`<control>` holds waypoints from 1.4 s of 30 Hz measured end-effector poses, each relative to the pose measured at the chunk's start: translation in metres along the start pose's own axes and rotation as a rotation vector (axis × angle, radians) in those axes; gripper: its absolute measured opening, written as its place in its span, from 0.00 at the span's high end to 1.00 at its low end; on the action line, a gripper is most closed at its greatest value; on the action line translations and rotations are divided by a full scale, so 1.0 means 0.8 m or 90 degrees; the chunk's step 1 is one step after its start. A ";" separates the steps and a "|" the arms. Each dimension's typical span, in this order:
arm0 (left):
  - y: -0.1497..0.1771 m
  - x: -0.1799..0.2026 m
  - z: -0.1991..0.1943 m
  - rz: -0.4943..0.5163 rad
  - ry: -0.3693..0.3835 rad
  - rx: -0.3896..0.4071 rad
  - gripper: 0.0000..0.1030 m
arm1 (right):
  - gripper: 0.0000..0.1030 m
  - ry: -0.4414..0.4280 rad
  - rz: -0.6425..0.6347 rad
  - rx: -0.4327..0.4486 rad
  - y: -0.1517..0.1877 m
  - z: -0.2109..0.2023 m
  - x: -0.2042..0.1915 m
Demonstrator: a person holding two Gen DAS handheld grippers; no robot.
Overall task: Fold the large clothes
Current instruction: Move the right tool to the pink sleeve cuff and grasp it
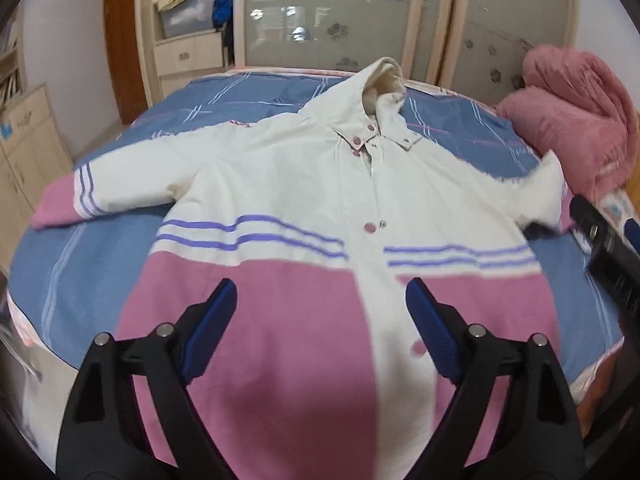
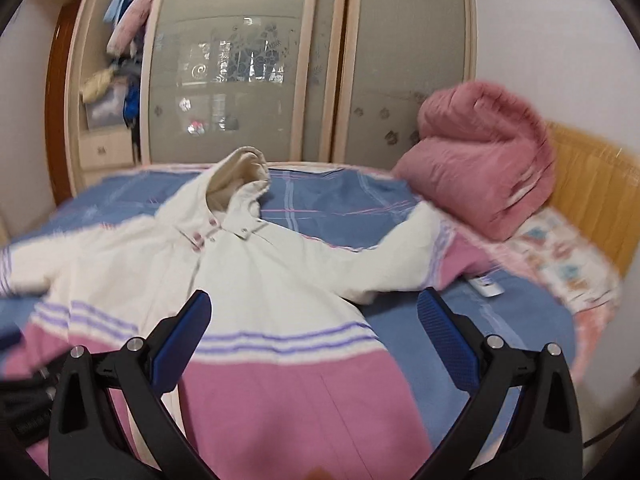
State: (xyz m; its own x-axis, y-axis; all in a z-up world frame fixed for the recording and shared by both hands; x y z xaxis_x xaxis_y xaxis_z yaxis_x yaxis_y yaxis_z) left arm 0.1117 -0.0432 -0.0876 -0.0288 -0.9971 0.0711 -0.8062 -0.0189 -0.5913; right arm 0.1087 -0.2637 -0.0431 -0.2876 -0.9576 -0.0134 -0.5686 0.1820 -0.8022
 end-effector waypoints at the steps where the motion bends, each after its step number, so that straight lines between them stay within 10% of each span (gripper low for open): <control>1: -0.005 0.006 0.001 -0.010 -0.003 0.011 0.15 | 0.01 0.002 0.017 -0.001 -0.022 0.016 0.014; 6: -0.032 0.056 0.019 -0.003 -0.019 0.052 0.02 | 0.01 0.075 0.009 -0.020 -0.089 0.099 0.055; 12: -0.058 0.112 0.070 0.000 -0.009 0.028 0.02 | 0.01 0.039 0.077 -0.130 -0.067 0.196 0.108; 24: -0.071 0.204 0.121 0.064 -0.025 0.020 0.02 | 0.01 0.077 0.377 -0.180 -0.027 0.255 0.278; 34: -0.059 0.211 0.121 0.119 -0.046 0.014 0.02 | 0.07 -0.011 0.499 -0.232 -0.025 0.333 0.352; 36: -0.060 0.209 0.127 0.111 -0.048 0.009 0.02 | 0.24 -0.115 0.579 -0.283 0.000 0.363 0.366; 38: -0.061 0.207 0.137 0.100 -0.046 -0.005 0.02 | 0.71 -0.180 0.639 -0.286 0.014 0.375 0.375; 42: -0.060 0.215 0.153 0.099 -0.040 -0.023 0.02 | 0.91 -0.184 0.659 -0.254 0.012 0.369 0.396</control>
State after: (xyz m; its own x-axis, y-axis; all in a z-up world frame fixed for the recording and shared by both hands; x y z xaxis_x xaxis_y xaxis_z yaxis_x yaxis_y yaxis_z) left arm 0.2178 -0.2227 -0.1450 -0.1193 -0.9904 -0.0694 -0.8158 0.1377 -0.5618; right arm 0.2398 -0.6310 -0.2315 -0.6012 -0.3137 -0.7349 -0.3818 0.9207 -0.0807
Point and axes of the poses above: each gripper's, at about its wrist camera, not at the fingertips, and z roughly the way its jaws point, x to its right, y to its underside, the point moved 3 cm from there along z, roughly the way its jaws point, and after that the axes turned 9 degrees about -x, right-handed, at the moved point
